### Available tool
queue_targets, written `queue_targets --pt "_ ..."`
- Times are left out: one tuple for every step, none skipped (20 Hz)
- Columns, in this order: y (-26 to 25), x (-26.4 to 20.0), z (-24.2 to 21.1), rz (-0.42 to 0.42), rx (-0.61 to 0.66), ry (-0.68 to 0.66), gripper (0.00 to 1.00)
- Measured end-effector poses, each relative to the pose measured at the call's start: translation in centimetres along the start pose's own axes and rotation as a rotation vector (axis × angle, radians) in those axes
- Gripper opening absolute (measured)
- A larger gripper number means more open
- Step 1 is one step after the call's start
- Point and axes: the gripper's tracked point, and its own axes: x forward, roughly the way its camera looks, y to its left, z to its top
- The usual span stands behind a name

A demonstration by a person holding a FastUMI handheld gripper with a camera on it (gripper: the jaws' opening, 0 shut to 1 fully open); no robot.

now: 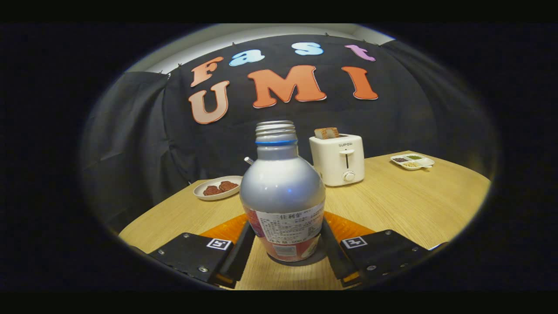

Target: Take the bottle from table, then pour the juice into the cup, finally place the bottle on the coaster

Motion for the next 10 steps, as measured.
queue_targets --pt "-0.3 0.2 0.0 -0.007 -0.008 -0.008 0.77" --pt "-0.6 0.4 0.1 -0.020 -0.019 -0.016 0.77" --pt "-0.9 0.6 0.0 -0.035 -0.029 -0.018 0.77" --pt "-1.2 0.8 -0.1 -0.043 -0.029 -0.015 0.77" --pt "-0.7 1.5 -0.7 -0.043 -0.020 -0.005 0.77" --pt "-0.7 1.3 -1.0 -0.046 -0.013 0.005 0.77" --pt "-0.9 1.4 -1.0 -0.052 -0.020 0.005 0.77" --pt "-0.9 1.5 -1.0 -0.056 -0.026 0.006 0.77" --pt "-0.8 1.6 -1.2 -0.053 -0.029 0.011 0.77" --pt "-0.7 1.6 -1.3 -0.052 -0.034 0.013 0.77"
